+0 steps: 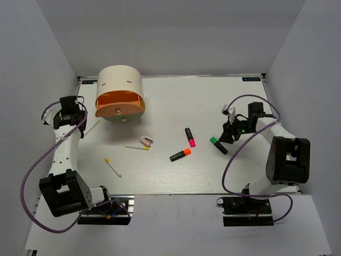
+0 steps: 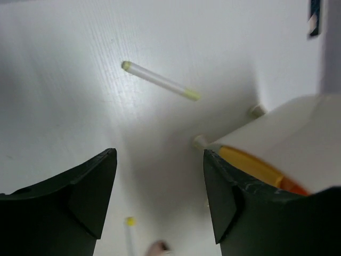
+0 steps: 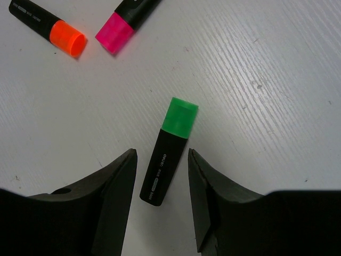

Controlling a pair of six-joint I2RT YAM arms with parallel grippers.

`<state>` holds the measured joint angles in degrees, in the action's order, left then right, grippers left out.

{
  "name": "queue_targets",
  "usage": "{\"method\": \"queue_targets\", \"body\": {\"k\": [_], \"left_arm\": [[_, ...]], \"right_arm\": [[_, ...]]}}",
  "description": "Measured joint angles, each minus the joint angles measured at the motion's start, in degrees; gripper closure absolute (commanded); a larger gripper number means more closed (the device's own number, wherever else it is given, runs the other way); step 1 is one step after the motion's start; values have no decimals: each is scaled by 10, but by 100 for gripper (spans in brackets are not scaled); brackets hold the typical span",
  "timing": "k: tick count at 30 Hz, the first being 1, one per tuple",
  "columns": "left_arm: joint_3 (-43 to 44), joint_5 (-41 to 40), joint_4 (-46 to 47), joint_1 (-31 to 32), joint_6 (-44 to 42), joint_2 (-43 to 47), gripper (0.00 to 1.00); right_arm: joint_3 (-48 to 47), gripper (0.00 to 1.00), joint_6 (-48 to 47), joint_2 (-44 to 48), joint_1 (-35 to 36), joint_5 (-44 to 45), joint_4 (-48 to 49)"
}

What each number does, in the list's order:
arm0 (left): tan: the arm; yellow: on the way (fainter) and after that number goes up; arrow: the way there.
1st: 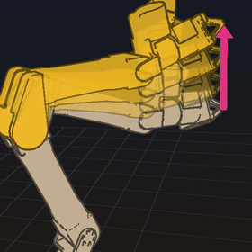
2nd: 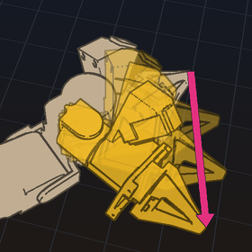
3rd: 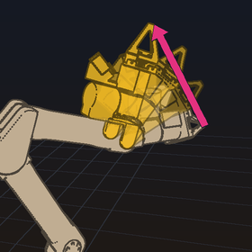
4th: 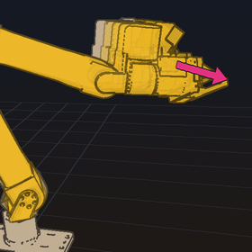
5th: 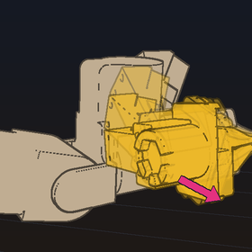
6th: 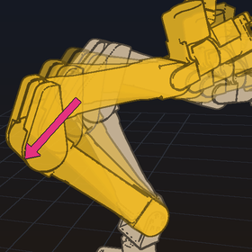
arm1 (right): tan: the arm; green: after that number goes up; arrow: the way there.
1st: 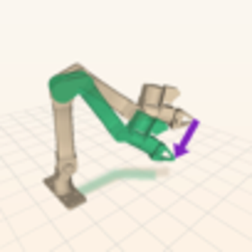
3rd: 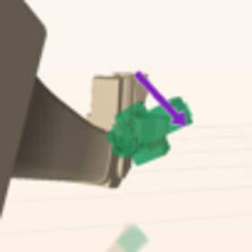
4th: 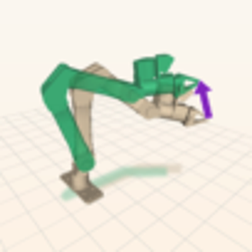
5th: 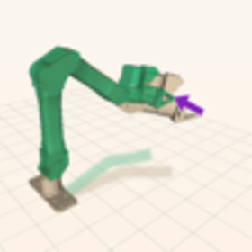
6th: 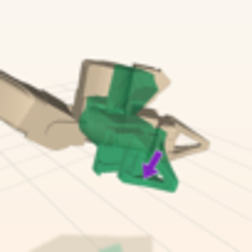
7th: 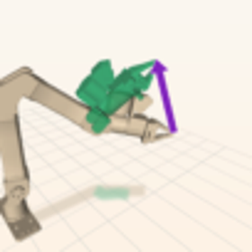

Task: Sort the stationery into containers
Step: Pick up the pen from the center of the board.

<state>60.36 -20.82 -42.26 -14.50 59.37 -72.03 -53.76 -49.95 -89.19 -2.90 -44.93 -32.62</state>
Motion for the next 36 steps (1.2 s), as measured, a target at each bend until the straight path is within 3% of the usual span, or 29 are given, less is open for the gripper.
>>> {"method": "queue_targets", "body": {"k": [7, 13, 24, 36], "left_arm": [[-21, 8, 3, -4, 295, -34, 31], [-65, 37, 25, -6, 433, -104, 28], [43, 64, 19, -31, 501, -230, 23], [213, 101, -87, -73, 512, -367, 21]], "right_arm": [[1, 51, 0, 0, 0, 0, 2], [3, 51, -1, 0, 0, 6, 2], [12, 51, -2, -3, 0, 15, 9], [8, 51, 0, -28, 0, 24, 6]]}}
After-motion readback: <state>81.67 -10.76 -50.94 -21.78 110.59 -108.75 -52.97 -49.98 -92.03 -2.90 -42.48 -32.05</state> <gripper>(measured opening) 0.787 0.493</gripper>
